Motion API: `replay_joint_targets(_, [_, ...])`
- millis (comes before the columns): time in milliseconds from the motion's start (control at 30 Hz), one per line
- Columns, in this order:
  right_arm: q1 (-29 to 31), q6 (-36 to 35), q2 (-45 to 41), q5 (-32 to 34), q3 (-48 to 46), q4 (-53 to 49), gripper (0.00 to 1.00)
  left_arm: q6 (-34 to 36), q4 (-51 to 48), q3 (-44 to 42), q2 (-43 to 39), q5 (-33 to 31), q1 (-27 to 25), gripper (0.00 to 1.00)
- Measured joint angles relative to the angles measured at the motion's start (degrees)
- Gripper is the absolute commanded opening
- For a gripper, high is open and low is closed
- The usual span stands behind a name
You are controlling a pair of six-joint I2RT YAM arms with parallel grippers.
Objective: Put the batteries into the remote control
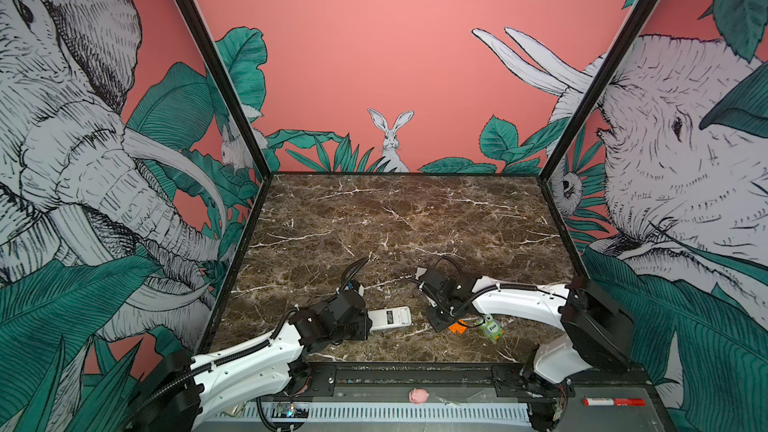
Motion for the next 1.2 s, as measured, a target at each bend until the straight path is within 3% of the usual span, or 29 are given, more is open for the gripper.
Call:
replay_joint_targets(433, [0.0,-1.0,6.4,-0.2,6.3,-2.1,0.0,0.0,1.2,-1.9,-2.4,0.0,0.0,0.26])
replay_joint_targets(800, [0.0,-1.7,7.8,-0.1,8.0,-3.9,0.18,-0.5,1.4,-2.2,-3.0,0.0,0.0,0.26])
replay_joint_targets(1200, [0.0,-3.1,10.7,0.8,11.5,-5.3,0.19,-0.6,1.4,-2.4,-3.4,0.0,0.0,0.26])
